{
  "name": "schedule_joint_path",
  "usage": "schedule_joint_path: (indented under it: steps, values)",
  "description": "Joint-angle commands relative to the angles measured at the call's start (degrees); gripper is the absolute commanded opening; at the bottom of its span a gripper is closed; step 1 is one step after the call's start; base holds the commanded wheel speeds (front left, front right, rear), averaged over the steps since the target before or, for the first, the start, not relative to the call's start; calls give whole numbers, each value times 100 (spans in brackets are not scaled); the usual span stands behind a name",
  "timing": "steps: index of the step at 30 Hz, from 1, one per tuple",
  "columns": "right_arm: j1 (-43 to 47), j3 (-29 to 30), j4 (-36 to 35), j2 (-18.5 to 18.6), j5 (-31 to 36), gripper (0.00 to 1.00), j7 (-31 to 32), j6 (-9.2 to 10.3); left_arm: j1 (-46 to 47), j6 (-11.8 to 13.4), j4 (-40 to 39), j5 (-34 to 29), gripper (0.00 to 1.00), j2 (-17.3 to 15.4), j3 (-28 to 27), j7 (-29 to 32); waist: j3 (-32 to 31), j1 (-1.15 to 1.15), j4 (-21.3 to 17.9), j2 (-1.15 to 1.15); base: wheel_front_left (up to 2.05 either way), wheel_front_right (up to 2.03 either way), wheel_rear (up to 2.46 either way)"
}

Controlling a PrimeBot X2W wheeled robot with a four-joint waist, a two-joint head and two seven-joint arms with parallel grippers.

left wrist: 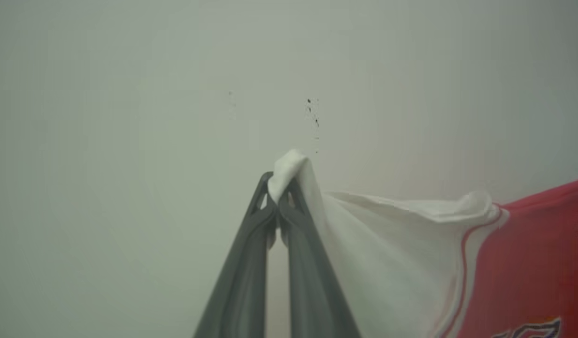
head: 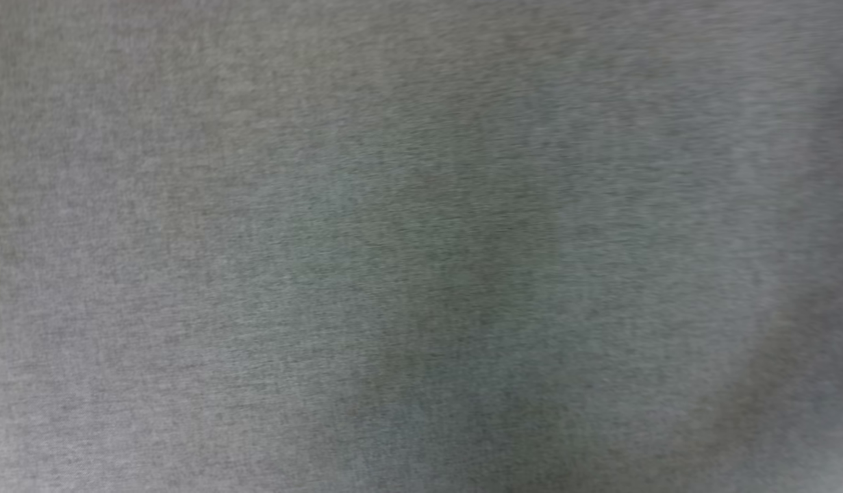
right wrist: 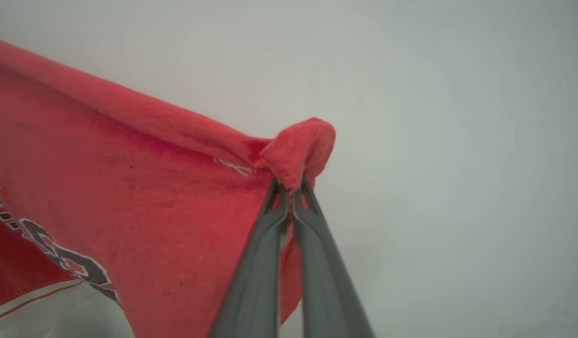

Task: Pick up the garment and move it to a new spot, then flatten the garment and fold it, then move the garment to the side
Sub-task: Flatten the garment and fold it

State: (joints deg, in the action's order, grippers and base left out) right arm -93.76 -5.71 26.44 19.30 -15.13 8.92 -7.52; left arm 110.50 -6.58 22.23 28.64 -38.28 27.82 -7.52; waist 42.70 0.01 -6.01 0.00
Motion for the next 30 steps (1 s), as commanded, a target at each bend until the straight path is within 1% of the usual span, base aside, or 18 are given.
schedule_joint_path:
  steps: [1,3,5,8,9,10,12,13,14,18,23,25,27,28,29,30]
  values:
    - [41,-32,80,-1,18,0,-66,6,-70,-16,84,34,0,6,26,-67,127,-1,112,0,0,0,0]
    - [266,-237,367,-31,83,0,-257,6,-394,-43,329,137,0,67,166,-258,227,-1,186,0,0,0,0]
    - [351,-293,440,-20,97,0,-321,6,-527,-46,372,187,0,91,202,-321,249,-1,224,0,0,0,0]
    - [815,-442,670,15,108,0,-533,6,-1414,-55,385,329,0,177,375,-553,199,-1,366,0,0,0,0]
    - [815,-442,670,15,108,0,-533,6,-1414,-55,385,329,0,177,375,-553,199,-1,366,0,0,0,0]
    - [1137,-496,783,60,135,0,-611,6,-1966,16,290,402,0,242,427,-645,92,-1,439,0,0,0,0]
    - [1475,-531,885,72,124,0,-694,5,-2593,97,196,510,0,310,437,-702,-75,-1,511,0,0,0,0]
    - [1475,-531,885,72,124,0,-694,5,-2593,97,196,510,0,310,437,-702,-75,-1,511,0,0,0,0]
    - [1650,-553,948,74,83,0,-744,6,-2973,127,142,558,0,372,469,-724,-180,-1,546,0,0,0,0]
    - [2465,-715,1138,158,-72,0,-915,5,-4420,407,-244,680,0,550,533,-767,-679,-1,702,0,0,0,0]
    - [3537,-1059,1048,401,-378,0,-992,6,-6159,698,-960,760,0,545,476,-777,-1320,-1,872,0,0,0,0]
    - [3951,-1170,945,503,-522,0,-1002,5,-6739,753,-1188,826,0,524,478,-777,-1561,-1,922,0,0,0,0]
    - [4377,-1178,877,585,-687,0,-1030,6,-7288,771,-1389,927,0,590,427,-779,-1823,-1,986,0,0,0,0]
    - [4761,-1186,768,640,-871,0,-1026,6,-7826,800,-1538,934,0,524,469,-779,-2039,-1,1028,0,0,0,0]
    - [4761,-1186,768,640,-871,0,-1026,6,-7826,800,-1538,934,0,524,469,-779,-2039,-1,1028,0,0,0,0]
    - [4973,-1148,731,655,-961,0,-1051,6,-8062,823,-1591,928,0,492,482,-778,-2161,-1,1047,0,0,0,0]
